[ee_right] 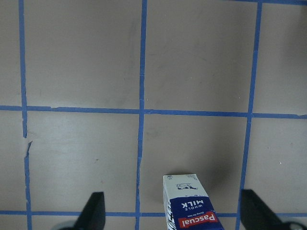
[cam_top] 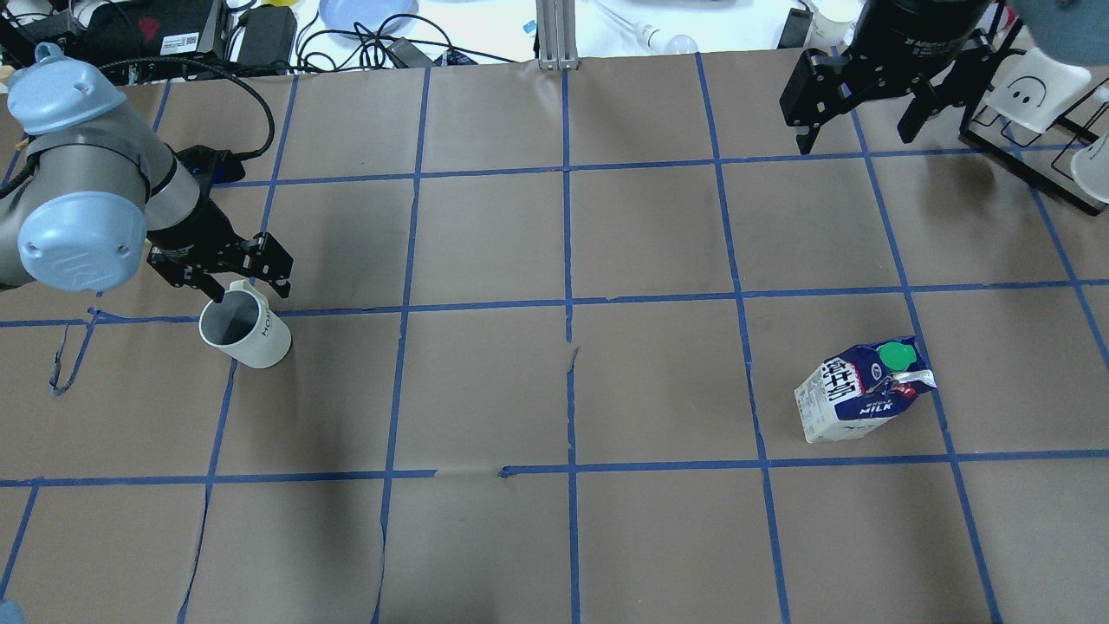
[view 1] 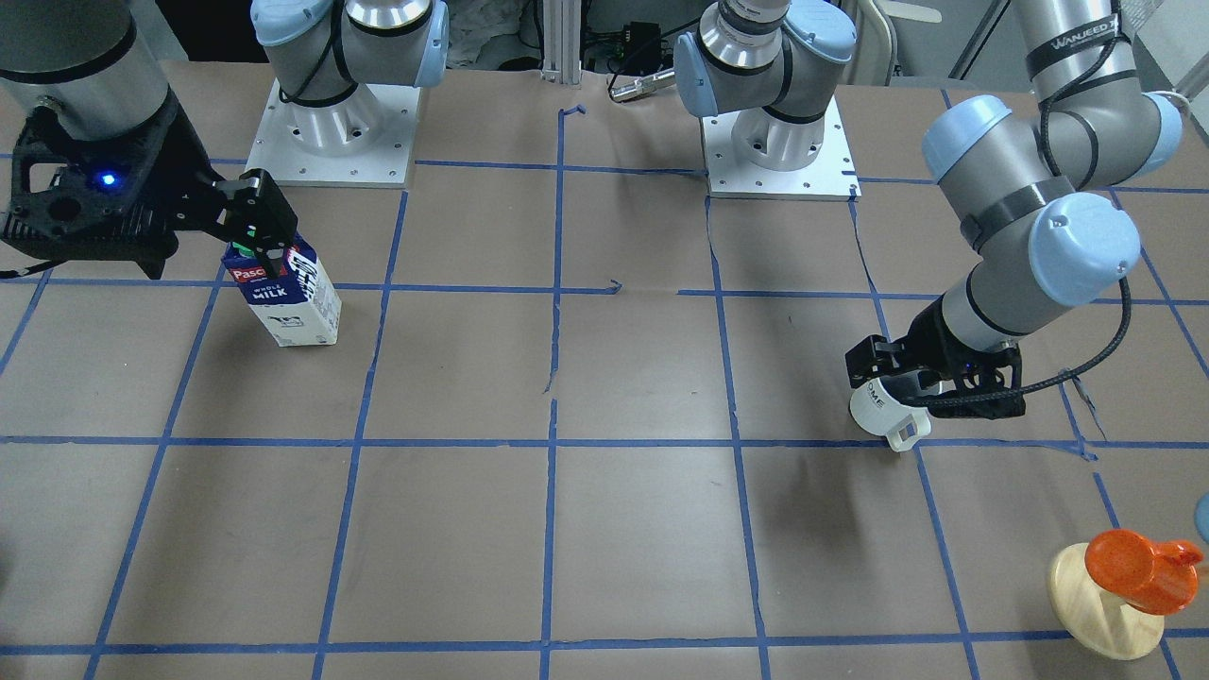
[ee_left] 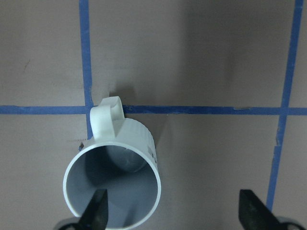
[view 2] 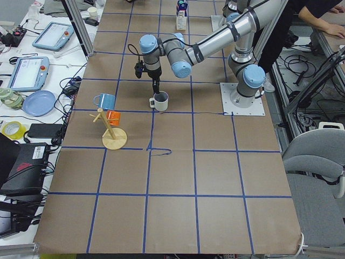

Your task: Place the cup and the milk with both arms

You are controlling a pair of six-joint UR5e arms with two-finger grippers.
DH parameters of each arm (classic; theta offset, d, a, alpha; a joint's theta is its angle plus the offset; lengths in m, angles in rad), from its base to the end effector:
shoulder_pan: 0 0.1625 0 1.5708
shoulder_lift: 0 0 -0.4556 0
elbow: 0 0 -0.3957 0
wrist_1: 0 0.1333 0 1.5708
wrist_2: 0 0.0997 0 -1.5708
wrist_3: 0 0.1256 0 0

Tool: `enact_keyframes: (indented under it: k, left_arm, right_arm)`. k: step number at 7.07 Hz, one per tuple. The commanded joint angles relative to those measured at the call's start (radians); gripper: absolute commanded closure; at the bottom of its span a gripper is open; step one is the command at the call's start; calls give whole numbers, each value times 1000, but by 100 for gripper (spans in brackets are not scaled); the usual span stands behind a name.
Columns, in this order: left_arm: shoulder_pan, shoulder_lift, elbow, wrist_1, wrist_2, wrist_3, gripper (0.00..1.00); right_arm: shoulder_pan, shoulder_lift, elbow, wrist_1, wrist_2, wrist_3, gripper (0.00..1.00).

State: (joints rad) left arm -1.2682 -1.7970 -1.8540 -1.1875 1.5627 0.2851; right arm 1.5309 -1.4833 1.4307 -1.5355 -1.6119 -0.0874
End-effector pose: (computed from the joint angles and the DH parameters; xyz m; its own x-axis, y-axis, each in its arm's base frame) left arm 0.0299 -0.5467 0.2764 -0.9989 -0.0206 0.0431 -0.0153 0.9928 0.1184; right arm 0.1066 -0.5415 0.5134 -0.9980 -0.0468 0.0424 -0.0474 0.9988 -0.0136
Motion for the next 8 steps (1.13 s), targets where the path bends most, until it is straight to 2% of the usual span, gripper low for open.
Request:
enact_keyframes:
  k: [1,2,4,6,7,8]
  left_arm:
    - [1,-44,-8,-3,0,5,53]
    - [1,-39,-11,-12,2,2,75]
    - [1,-42,-10,-14,-3,2,100]
    - [-3,-38,-8,-20,2,-13,100]
    - [-28,-3,7,-52,5,-17,100]
    - [-86,31,48,-139,-6,-41,100]
  right_arm:
    - [0,0,0,0,-2,0,0]
    - [0,0,0,0,-2,0,0]
    - [0,1,0,0,-3,-5,0]
    - [-6,3,4,40,-11,-14,0]
    - [-5,2,13,47,-11,-9,0]
    - [-5,1,16,48,-9,-9,0]
